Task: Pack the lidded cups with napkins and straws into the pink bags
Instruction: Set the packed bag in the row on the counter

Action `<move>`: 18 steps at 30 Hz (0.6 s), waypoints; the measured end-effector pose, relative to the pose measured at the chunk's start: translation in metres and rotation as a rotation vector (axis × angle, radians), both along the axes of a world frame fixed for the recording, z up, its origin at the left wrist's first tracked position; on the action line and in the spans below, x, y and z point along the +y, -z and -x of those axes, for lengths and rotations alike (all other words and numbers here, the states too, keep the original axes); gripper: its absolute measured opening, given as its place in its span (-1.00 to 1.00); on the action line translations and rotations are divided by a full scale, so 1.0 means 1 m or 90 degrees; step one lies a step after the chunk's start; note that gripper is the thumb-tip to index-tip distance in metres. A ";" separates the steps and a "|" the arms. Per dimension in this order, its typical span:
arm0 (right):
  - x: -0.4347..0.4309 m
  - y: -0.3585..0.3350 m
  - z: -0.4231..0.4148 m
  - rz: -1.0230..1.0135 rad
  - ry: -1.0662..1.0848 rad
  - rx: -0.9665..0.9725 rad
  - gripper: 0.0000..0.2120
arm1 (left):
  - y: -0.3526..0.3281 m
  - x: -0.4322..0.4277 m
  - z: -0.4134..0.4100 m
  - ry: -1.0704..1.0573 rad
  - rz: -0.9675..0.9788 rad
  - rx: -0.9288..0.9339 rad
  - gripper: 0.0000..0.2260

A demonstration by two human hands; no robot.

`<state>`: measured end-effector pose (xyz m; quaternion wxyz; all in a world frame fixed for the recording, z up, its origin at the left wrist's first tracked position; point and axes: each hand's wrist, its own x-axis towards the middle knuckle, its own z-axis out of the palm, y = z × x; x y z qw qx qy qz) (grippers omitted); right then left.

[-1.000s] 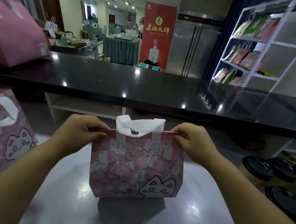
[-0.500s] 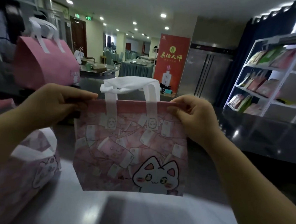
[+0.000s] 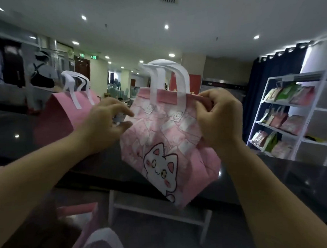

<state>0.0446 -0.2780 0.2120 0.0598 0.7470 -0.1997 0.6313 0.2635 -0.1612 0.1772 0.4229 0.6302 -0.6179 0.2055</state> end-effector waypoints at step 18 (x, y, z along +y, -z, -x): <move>-0.048 0.085 -0.075 -0.435 -0.191 0.285 -0.37 | 0.073 -0.051 -0.031 -0.056 -0.326 0.142 -0.34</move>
